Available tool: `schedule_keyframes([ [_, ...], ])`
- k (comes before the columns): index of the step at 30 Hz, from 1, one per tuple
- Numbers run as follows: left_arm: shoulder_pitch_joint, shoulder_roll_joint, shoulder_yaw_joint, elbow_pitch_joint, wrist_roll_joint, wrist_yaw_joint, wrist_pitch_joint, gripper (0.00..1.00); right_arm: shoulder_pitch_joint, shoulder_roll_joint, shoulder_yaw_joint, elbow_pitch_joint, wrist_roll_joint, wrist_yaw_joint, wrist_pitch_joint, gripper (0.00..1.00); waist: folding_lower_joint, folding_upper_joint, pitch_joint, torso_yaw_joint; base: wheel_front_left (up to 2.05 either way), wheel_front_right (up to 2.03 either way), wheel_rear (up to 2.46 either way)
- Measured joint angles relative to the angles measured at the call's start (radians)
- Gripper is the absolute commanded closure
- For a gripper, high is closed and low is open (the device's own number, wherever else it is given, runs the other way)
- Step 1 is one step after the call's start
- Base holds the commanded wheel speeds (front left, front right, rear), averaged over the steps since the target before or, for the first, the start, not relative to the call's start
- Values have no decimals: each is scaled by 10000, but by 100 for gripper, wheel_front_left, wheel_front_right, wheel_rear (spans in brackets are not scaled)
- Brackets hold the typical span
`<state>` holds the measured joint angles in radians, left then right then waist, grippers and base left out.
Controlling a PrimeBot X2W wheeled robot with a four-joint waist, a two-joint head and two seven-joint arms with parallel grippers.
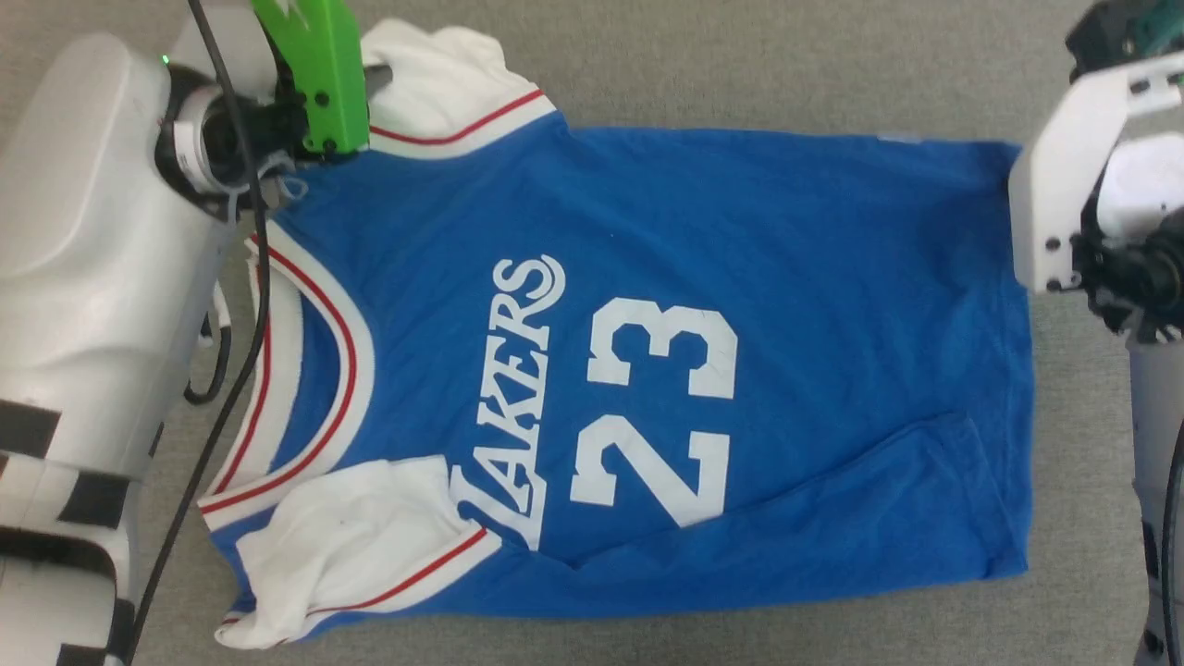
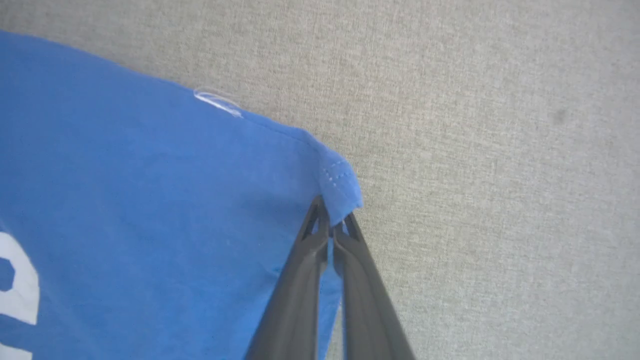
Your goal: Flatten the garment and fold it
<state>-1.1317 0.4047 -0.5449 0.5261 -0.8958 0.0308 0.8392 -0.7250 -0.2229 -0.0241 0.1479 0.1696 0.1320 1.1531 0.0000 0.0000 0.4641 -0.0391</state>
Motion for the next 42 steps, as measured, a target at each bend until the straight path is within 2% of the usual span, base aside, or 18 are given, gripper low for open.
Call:
schedule_keyframes([
  [7, 898, 192, 10, -345, -132, -125, -236, 100, 1143, -148, -221, 102, 309, 0, -516, 100, -1, 0, -1025, 164, 0, 0, 0],
  [16, 2593, 520, 10, -1172, -374, -19, -401, 100, 2537, -173, -234, 215, 780, 0, -727, 100, -1, 0, -2284, 366, 0, 0, 0],
  [29, 5768, 1009, 194, -2638, -1066, 784, -757, 100, 4463, -157, -548, 368, 1058, 0, -936, 100, -2, 0, -3537, 555, 0, 0, 0],
  [35, 7165, 1032, 251, -2719, -1453, 1235, -930, 100, 4831, -12, -487, 537, 1122, 0, -1055, 100, -2, 0, -3526, 553, 0, 0, 0],
  [42, 7530, 1009, 247, -2324, -1546, 1448, -936, 100, 5011, 119, -155, 832, 1120, 0, -1083, 100, -1, 0, -3287, 539, 0, 0, 0],
])
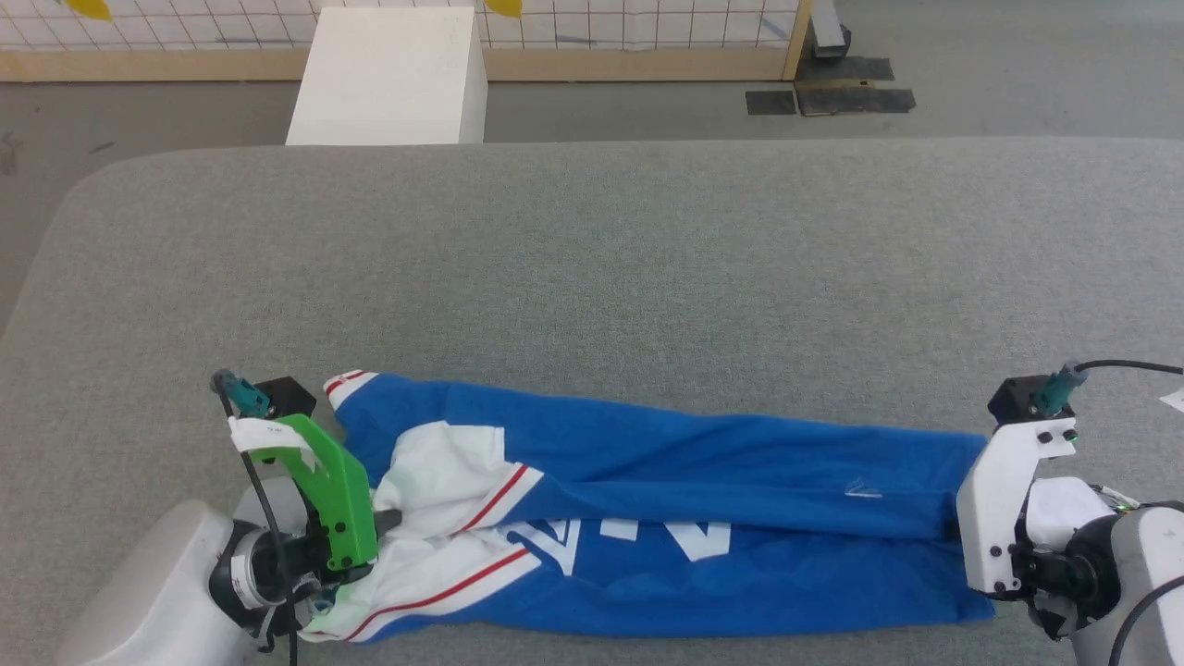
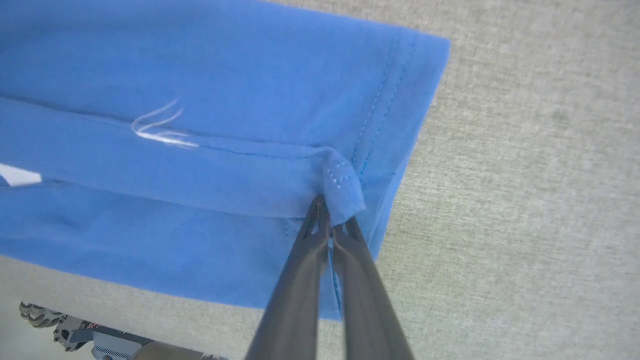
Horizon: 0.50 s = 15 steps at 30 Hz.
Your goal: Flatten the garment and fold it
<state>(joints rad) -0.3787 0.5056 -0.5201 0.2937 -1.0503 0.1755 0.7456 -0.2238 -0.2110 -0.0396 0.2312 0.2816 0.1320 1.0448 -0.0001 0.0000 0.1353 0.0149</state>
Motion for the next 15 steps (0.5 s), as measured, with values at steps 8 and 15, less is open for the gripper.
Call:
schedule_keyframes([
  [8, -12, -25, 21, 199, -13, 155, 12, 0, -4, 4, 46, 378, 63, 0, -224, 0, 0, 0, -135, -52, 0, 0, 0],
  [15, -76, 81, 86, -115, -4, 420, 247, 0, -28, -104, -142, 291, 391, 0, -351, 0, 0, 0, -585, -59, 0, 0, 0],
])
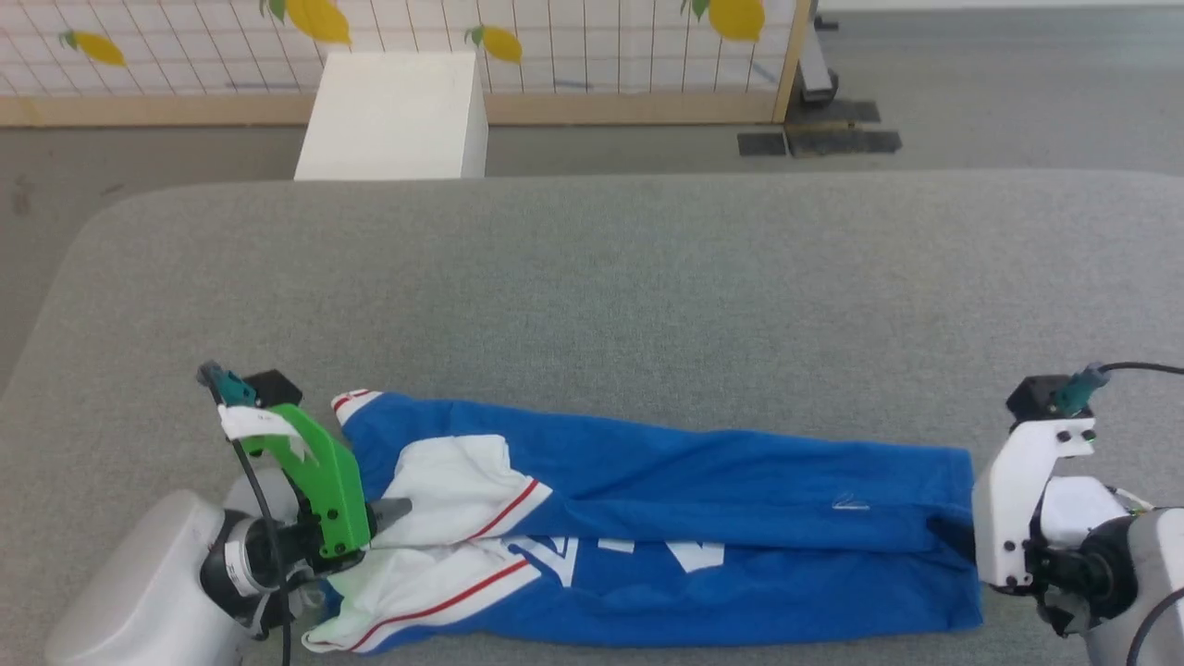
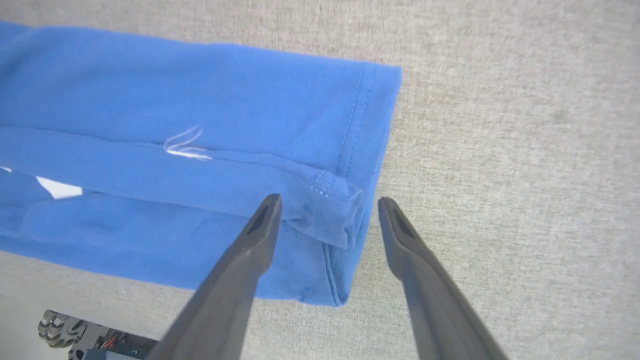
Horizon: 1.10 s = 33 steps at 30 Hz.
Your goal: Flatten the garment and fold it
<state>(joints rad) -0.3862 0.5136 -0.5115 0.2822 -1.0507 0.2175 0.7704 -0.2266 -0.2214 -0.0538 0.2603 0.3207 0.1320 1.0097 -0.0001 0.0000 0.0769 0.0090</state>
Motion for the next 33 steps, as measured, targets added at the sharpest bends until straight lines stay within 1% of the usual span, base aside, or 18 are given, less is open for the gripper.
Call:
schedule_keyframes([
  [7, -170, 180, 510, -495, -134, 290, -132, 0, -98, 71, -757, -545, 376, 0, -267, 0, 0, 0, -543, 11, 0, 0, 0],
  [10, -261, 184, 930, -748, -311, 295, -704, 0, -174, 184, -1087, -832, 483, 0, -552, 0, 0, 0, -736, 22, 0, 0, 0],
  [12, -269, 150, 1319, -930, -332, 165, -1446, 0, -187, 221, -1308, -1024, 546, 0, -918, 0, 0, 0, -852, 29, 0, 0, 0],
  [15, -269, 136, 1774, -1104, -278, -230, -2619, 0, -186, 307, -1572, -1233, 608, 0, -1430, 0, 0, 0, -986, 32, 0, 0, 0],
  [20, -227, 121, 2215, -1283, 414, -1018, -4892, 0, -66, 267, -1806, -1356, 681, 0, -2336, 0, 0, 0, -1110, 40, 0, 0, 0],
  [23, -25, 48, 2355, -1262, 901, -1340, -6128, 0, 200, 203, -1795, -1296, 738, -2, -2729, 0, 1, 0, -1138, 43, 0, 0, 0],
  [27, 436, -142, 2382, -1185, 1540, -1603, -7680, 0, 473, 155, -1779, -1068, 786, -2, -3001, 0, 0, 0, -1150, 43, 0, 0, 0],
  [30, 832, -299, 2433, -1037, 1735, -1655, -8600, 0, 660, 148, -1776, -897, 798, 0, -3032, 0, 0, 0, -1124, 42, 0, 0, 0],
  [33, 1160, -462, 2429, -1009, 2004, -1728, -9285, 0, 780, 146, -1774, -802, 798, 0, -3014, 0, 0, 0, -1041, 55, 0, 0, 0],
])
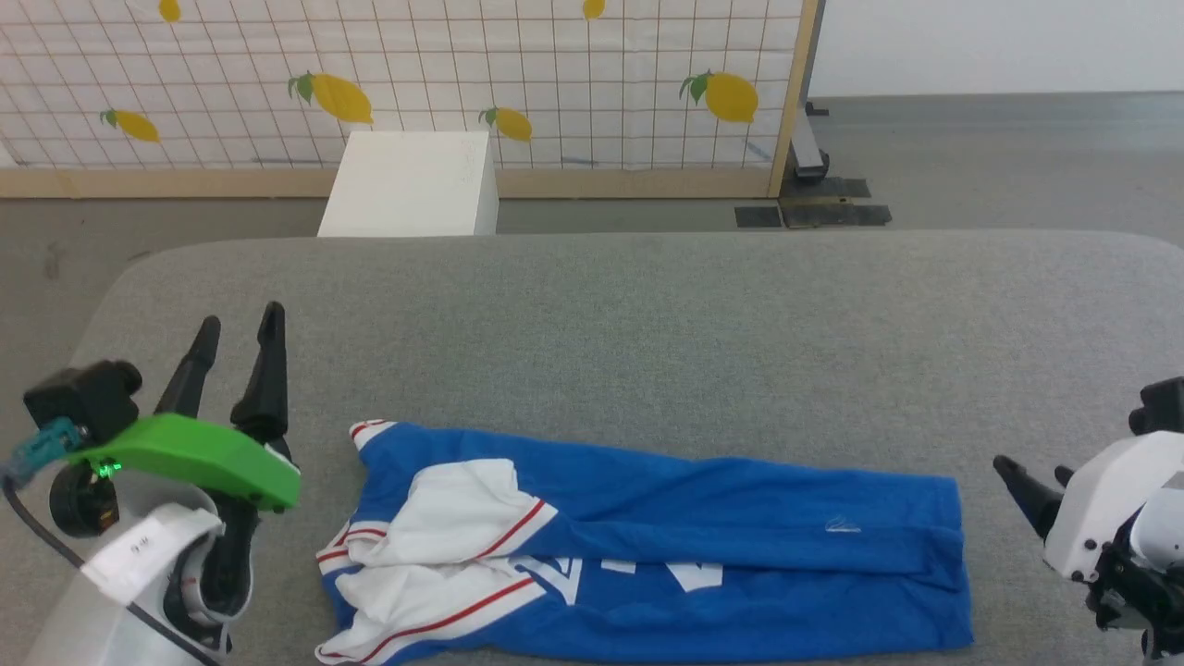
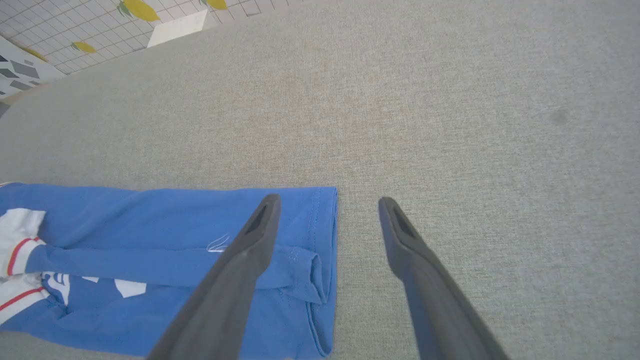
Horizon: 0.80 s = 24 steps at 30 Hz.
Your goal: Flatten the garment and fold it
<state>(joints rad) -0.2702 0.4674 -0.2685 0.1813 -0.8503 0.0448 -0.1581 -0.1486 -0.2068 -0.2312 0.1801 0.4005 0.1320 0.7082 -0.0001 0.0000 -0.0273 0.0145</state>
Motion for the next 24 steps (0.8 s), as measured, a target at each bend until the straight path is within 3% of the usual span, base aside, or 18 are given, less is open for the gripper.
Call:
schedule_keyframes([
  [8, 596, -339, 107, -274, 569, 73, -826, 0, 99, 2, 176, 426, -35, 0, 416, 0, 0, 0, 321, 66, 0, 0, 0],
  [24, 1209, -1007, 849, -1223, 1425, 75, -991, 0, -198, -86, 754, 1185, -353, 0, 2161, 0, 0, 0, 1201, 326, 0, 0, 0],
])
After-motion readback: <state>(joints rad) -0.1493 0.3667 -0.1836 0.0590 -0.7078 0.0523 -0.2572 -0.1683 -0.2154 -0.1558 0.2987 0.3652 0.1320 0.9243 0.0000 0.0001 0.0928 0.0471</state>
